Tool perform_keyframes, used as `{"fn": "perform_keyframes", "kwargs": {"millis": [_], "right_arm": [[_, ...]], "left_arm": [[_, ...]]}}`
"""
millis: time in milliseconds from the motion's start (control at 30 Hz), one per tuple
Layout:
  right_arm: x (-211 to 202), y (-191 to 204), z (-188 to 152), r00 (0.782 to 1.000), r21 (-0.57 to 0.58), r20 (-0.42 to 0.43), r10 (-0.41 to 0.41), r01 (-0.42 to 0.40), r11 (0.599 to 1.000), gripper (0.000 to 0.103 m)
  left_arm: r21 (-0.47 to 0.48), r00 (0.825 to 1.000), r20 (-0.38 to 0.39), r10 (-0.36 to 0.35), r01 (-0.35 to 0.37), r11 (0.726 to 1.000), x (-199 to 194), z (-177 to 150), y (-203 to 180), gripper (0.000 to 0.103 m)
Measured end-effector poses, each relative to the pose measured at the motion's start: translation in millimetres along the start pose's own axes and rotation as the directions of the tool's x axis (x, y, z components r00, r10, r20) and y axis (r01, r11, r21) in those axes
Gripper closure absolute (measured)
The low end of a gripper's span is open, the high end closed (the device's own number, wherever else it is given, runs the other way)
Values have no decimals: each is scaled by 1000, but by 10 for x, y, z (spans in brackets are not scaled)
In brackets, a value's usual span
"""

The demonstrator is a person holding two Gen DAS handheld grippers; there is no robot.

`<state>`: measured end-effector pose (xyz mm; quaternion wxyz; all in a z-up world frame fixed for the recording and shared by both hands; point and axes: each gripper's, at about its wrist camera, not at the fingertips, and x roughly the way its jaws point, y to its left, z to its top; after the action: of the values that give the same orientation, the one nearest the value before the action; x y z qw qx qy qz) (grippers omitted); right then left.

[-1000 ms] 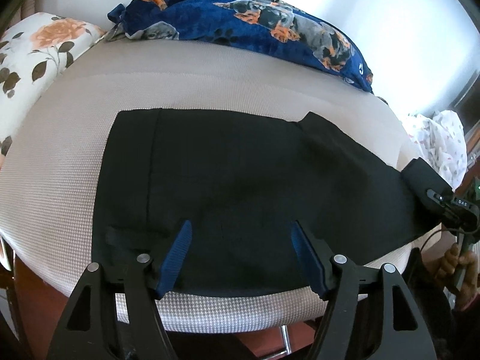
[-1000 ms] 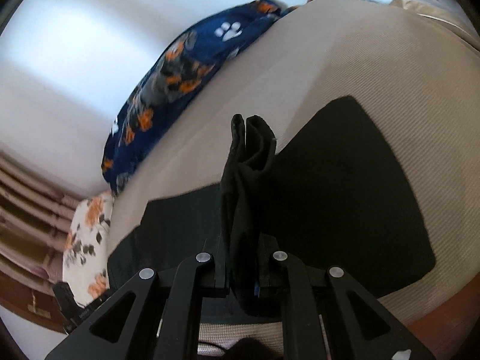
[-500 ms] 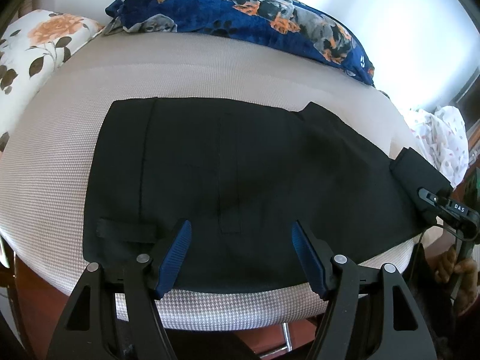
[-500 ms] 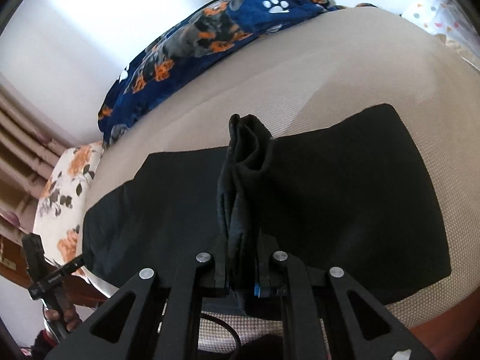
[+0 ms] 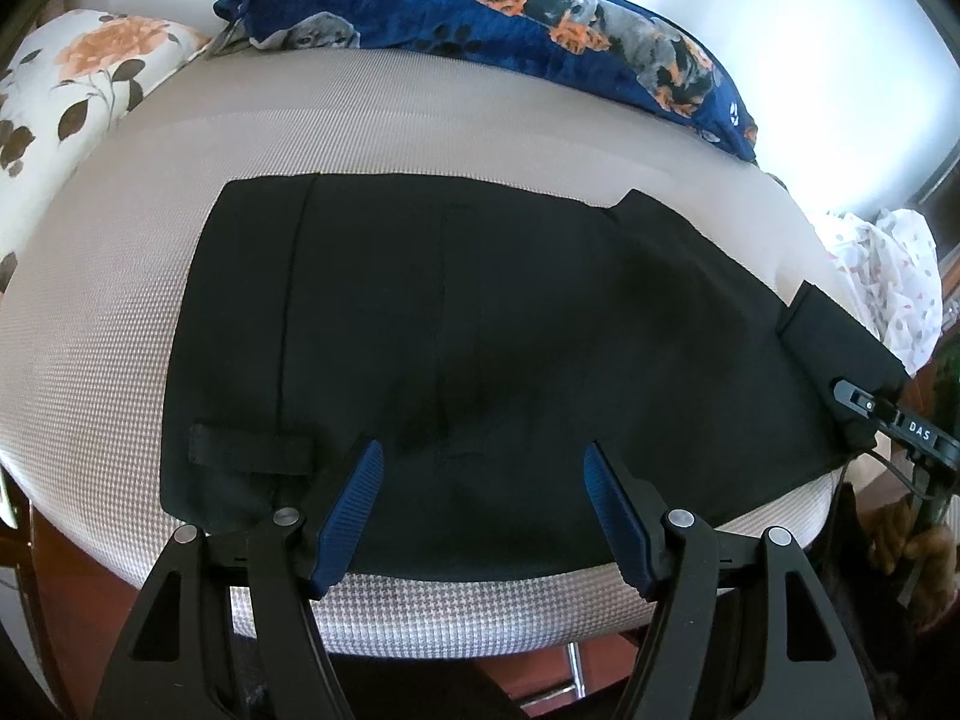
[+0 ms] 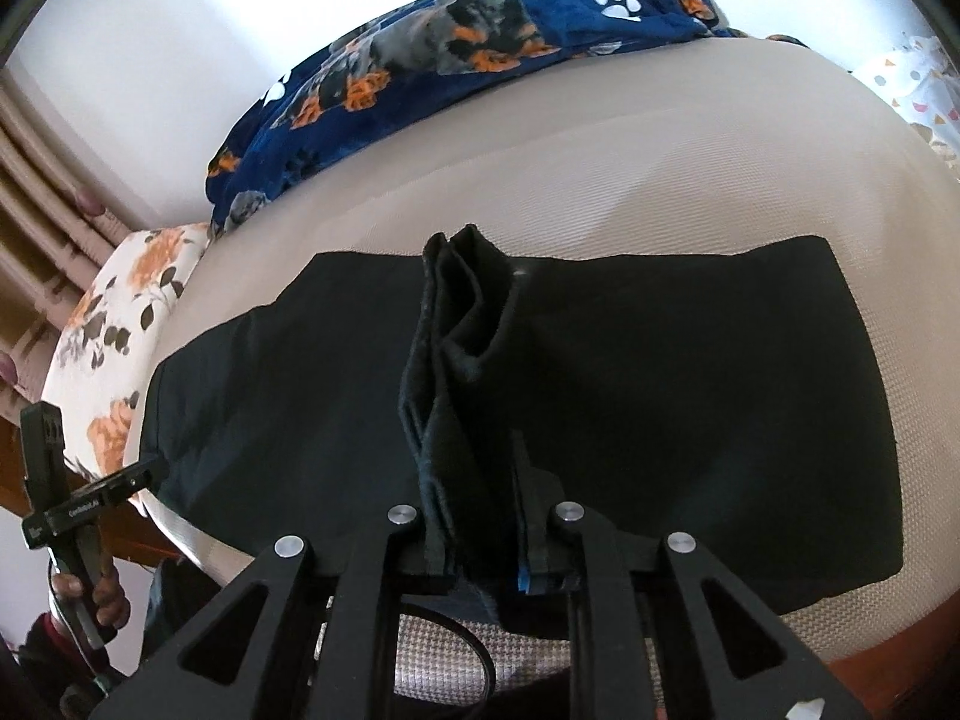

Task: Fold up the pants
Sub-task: 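Fold the held leg end over the trousers with the right gripper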

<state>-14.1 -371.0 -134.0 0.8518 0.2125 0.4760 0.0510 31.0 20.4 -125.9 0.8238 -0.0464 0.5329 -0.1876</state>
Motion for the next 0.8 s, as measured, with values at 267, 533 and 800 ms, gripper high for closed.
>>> {"fn": "perform_keyframes", "kwargs": {"millis": [267, 533, 800], "right_arm": [[75, 74, -51, 998, -11, -49, 39, -39, 999, 71], [21, -64, -43, 904, 191, -36, 426, -413, 891, 38], [-232, -408, -63, 877, 289, 106, 470, -479, 829, 36]], "left_arm": [[1, 1000, 1, -1, 1, 1000, -5, 1, 8, 33], [9, 1000, -5, 0, 0, 1000, 1, -1, 1, 33], [27, 1000, 6, -7, 7, 1000, -19, -12, -33, 33]]}}
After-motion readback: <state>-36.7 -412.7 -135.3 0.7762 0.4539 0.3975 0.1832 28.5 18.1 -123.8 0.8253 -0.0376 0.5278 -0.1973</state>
